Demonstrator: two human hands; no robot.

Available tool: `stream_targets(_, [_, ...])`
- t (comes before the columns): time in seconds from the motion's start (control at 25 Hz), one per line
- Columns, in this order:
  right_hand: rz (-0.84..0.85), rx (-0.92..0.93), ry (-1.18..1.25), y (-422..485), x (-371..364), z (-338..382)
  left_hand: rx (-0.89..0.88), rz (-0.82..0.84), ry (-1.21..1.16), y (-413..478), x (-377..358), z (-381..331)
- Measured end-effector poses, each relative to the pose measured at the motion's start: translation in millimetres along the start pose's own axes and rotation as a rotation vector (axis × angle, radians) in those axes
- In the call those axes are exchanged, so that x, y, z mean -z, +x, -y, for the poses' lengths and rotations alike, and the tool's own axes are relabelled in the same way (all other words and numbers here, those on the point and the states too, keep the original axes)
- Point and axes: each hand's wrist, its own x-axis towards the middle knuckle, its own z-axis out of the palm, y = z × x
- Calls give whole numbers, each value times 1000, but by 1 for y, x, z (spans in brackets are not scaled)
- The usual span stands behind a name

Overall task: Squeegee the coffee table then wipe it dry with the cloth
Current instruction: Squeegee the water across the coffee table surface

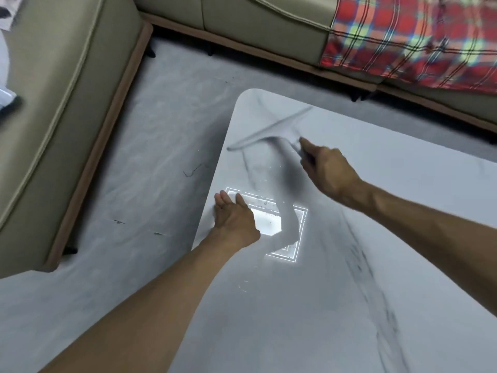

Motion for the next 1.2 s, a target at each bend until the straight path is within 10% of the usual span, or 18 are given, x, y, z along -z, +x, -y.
stream_targets(0.24, [228,-129,-37,-94,39,-28,-3,30,-2,-6,2,1])
stream_targets(0.6, [-1,-339,109,15,40,-47,22,47,28,6,-6,-1])
stream_targets(0.96, [190,-307,7,-144,21,-65,10,24,28,3,-5,-1])
stream_targets(1.2, [17,-294,184,-18,47,-18,-10,10,-1,-1,-6,4])
